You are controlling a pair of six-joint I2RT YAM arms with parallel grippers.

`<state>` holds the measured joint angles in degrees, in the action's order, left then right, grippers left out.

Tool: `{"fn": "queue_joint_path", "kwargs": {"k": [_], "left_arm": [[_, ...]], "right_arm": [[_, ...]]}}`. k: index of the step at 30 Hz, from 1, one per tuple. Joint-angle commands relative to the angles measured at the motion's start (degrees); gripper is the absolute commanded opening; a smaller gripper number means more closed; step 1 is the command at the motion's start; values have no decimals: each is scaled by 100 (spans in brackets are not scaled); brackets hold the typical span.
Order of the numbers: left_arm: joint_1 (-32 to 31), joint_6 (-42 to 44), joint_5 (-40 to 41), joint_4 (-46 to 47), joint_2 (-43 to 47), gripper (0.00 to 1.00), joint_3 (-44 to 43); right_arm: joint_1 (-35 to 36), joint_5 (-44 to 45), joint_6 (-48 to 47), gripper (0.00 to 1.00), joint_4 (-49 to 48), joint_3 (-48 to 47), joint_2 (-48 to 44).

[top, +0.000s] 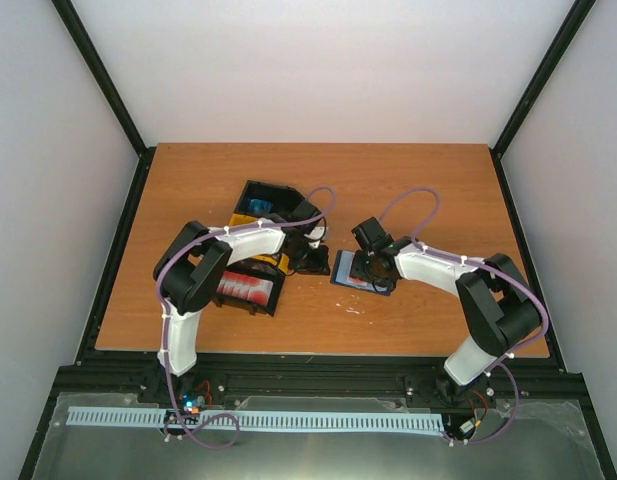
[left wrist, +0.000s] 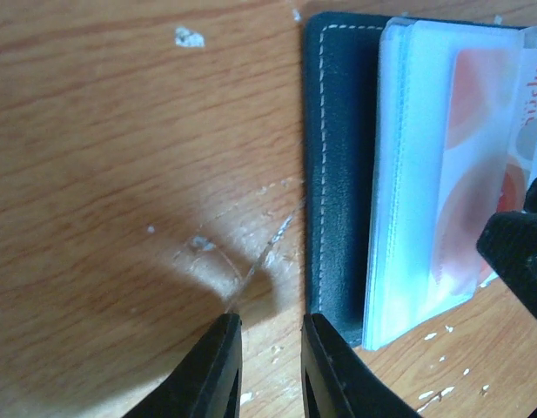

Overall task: Put the credit cards into the card holder
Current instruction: Insert the credit card into the card holder.

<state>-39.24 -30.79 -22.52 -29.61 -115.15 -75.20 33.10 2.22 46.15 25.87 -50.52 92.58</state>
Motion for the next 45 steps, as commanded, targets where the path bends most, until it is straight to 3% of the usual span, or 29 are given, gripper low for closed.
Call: {"fn": "queue_joint_path", "kwargs": {"k": [1, 5, 17, 24, 31, 36, 41, 45], "left_arm": [[-26, 152, -100, -68, -264, 22, -210], [-39, 150, -114, -67, -345, 22, -311], [-50, 231, -126, -130, -596, 22, -414], [-48, 223, 281, -195, -362, 23, -392], [-40, 366, 637, -373, 491, 39, -487], [40, 342, 1190, -719, 1006, 52, -531], [174, 259, 1670, -1167, 1076, 54, -737], [189, 67, 1580, -1308, 1066, 53, -704]], "right_arm": [[34, -121, -117, 46, -126, -44, 159], [36, -305, -281, 42, -280, -77, 253], [-29, -1180, -726, 46, -1093, -18, 179], [-184, -932, -695, 49, -927, 29, -129], [-225, -324, -874, 55, -301, -29, -1261], [-225, -346, -1209, 57, -80, 28, -1657], [-225, -442, -1506, 57, -62, 43, -1650], [-223, -580, -1753, 58, -175, 2, -1547]]}}
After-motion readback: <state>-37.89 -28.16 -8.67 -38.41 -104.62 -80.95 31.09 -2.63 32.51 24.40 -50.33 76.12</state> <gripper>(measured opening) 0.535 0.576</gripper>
